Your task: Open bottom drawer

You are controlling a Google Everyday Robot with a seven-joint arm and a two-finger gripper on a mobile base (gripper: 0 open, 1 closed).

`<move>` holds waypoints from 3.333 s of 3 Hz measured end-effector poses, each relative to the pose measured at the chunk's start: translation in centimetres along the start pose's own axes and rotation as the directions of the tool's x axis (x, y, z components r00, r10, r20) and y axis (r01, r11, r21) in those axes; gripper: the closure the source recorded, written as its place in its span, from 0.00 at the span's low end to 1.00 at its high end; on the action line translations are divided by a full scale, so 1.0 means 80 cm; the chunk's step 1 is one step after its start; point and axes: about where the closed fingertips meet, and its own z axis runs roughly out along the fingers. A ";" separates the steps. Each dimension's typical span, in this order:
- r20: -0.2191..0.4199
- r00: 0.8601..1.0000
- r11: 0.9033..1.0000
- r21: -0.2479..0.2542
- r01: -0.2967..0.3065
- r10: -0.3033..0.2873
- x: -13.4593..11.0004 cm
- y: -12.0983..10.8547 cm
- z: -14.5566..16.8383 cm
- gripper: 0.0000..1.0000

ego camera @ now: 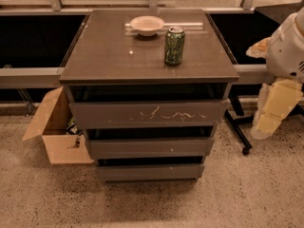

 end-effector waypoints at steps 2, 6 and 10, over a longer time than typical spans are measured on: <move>0.137 0.989 0.991 -0.110 0.079 -0.063 -0.021 0.027 0.099 0.00; 0.174 0.979 0.955 -0.259 0.147 -0.104 0.014 0.086 0.308 0.00; 0.240 0.963 0.928 -0.315 0.199 -0.125 0.050 0.133 0.495 0.00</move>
Offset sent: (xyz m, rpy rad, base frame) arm 0.0087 0.0564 -0.1352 0.2068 0.1304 0.1928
